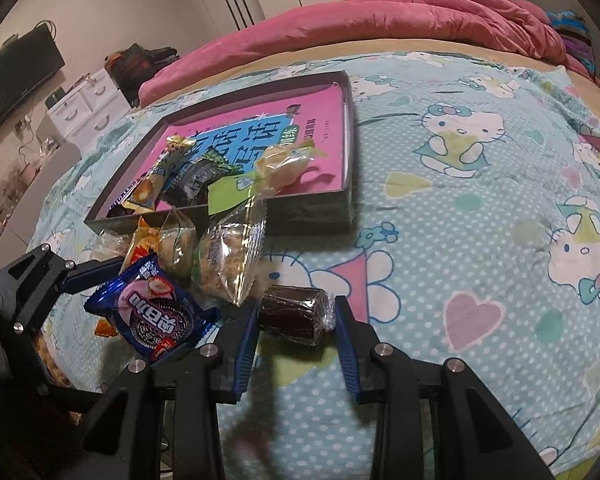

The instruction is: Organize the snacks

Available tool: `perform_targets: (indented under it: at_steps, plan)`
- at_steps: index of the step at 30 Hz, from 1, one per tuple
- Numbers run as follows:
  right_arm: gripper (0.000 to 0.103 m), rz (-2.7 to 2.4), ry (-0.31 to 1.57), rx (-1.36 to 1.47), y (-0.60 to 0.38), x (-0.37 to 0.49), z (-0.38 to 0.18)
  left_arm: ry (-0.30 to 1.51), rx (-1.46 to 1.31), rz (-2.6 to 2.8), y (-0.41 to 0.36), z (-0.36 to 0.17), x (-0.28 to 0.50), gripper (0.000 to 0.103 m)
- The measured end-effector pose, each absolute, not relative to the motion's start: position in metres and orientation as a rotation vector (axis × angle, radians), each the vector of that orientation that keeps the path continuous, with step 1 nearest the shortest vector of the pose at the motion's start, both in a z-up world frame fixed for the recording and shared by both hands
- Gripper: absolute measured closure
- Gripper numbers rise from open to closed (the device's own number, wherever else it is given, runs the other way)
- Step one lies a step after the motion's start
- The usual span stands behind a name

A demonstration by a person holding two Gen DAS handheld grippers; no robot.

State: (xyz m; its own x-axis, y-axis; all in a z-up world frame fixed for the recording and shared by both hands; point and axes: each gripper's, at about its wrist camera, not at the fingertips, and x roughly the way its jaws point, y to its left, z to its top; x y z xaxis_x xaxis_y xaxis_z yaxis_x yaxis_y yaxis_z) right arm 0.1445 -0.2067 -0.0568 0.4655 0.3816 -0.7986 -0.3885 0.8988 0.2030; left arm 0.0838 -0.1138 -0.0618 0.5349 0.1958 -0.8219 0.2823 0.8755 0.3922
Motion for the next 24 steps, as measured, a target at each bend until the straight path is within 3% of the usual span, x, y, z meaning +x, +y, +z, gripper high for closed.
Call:
perform_targets:
  at_steps: [9, 15, 24]
  plan:
    - [0.066, 0.464, 0.979, 0.026, -0.212, 0.146, -0.056, 1.031, 0.243, -0.161, -0.066, -0.048, 0.085, 0.045]
    - [0.066, 0.464, 0.980, 0.044, -0.214, 0.147, -0.056, 1.057, -0.062, -0.246, -0.028, -0.043, 0.090, 0.049]
    - [0.066, 0.469, 0.980, 0.055, -0.215, 0.147, -0.057, 1.029, -0.068, -0.246, -0.032, -0.037, 0.088, 0.052]
